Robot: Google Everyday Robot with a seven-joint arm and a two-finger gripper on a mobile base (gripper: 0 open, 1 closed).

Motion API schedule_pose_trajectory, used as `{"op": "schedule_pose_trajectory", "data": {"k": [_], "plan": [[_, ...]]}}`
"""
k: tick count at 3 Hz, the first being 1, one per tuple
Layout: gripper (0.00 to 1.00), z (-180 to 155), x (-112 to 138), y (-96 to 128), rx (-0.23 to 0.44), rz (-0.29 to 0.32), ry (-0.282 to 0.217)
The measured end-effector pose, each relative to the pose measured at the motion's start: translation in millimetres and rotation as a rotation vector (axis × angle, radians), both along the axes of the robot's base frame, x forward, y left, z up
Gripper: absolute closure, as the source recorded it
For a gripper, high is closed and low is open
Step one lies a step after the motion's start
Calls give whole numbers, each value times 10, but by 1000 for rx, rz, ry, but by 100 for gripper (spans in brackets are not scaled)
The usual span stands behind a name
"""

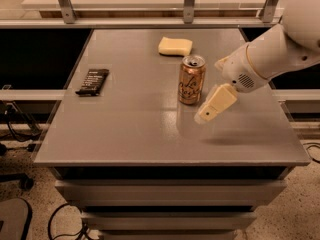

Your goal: Move orange can near rxbar chocolate

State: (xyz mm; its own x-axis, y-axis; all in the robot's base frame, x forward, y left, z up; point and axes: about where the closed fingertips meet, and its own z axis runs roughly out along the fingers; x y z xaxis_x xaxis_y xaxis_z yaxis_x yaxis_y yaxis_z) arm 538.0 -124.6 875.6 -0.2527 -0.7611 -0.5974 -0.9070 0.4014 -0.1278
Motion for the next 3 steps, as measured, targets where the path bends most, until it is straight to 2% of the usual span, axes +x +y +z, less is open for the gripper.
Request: {"op": "schedule_pose_trajectory", "data": {"k": [2, 3], "plan": [[0, -352, 307, 57, 107, -62, 33], [0, -336, 469, 98, 171, -88, 22]]}}
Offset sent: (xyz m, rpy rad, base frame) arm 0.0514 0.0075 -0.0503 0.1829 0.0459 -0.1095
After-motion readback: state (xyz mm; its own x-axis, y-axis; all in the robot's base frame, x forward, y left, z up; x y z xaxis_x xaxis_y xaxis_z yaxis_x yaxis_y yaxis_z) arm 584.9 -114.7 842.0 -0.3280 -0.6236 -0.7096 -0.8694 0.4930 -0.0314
